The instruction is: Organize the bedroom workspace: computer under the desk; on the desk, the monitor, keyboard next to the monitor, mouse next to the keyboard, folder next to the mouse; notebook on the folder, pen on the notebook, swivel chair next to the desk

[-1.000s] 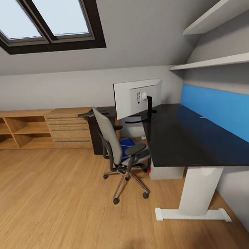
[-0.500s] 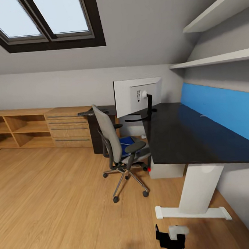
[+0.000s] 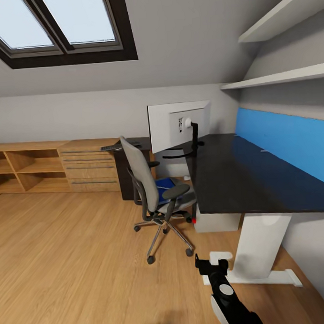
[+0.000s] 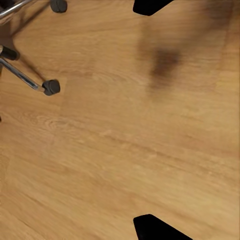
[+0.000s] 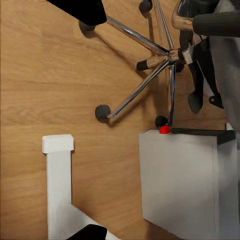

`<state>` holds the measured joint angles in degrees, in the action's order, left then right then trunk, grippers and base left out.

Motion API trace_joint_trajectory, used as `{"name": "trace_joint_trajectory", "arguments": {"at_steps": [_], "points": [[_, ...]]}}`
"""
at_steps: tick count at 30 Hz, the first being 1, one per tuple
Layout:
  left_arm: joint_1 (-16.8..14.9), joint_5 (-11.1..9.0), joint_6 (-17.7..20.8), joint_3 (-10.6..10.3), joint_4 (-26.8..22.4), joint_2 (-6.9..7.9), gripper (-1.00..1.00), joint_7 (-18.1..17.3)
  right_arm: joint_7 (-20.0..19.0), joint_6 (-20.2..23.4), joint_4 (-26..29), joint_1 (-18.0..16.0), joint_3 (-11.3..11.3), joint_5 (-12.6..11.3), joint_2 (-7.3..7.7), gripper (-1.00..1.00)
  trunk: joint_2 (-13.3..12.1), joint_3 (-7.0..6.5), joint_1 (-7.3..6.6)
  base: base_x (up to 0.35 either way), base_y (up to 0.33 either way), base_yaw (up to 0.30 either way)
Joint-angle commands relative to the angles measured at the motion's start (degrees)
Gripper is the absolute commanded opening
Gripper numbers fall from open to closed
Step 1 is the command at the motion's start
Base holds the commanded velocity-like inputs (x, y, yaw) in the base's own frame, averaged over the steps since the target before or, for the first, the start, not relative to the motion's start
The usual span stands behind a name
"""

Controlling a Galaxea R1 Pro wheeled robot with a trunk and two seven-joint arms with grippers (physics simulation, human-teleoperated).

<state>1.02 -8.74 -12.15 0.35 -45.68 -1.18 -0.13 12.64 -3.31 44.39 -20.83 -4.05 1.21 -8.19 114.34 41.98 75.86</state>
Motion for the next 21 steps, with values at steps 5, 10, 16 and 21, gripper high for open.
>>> {"name": "trace_joint_trajectory", "arguments": {"at_steps": [5,10,16,21], "points": [[0.0,-0.4,-0.1,-0.1,0.0,0.06,1.00,-0.1,0.4,-6.6,-3.4,-0.6,-0.2,-6.2,-0.67,1.00,0.0,0.04,0.00,0.197,-0.012,0.000],[0.0,-0.4,-0.1,-0.1,-3.9,0.18,1.00,0.3,0.4,-16.0,-8.9,-0.6,-0.3,-8.0,-1.12,1.00,0.0,0.04,0.00,0.083,-0.014,0.000],[0.0,-0.1,3.0,-0.1,-10.6,0.33,1.00,0.4,0.2,-18.0,-10.3,-0.6,-0.3,-8.1,-1.14,1.00,0.0,0.04,0.00,0.015,-0.002,0.000],[0.0,-0.1,12.6,-0.1,-16.3,0.35,1.00,0.5,0.2,-18.4,-12.0,-0.6,-0.3,-7.9,-1.11,1.00,0.0,0.04,0.00,0.002,0.000,0.000]]}}
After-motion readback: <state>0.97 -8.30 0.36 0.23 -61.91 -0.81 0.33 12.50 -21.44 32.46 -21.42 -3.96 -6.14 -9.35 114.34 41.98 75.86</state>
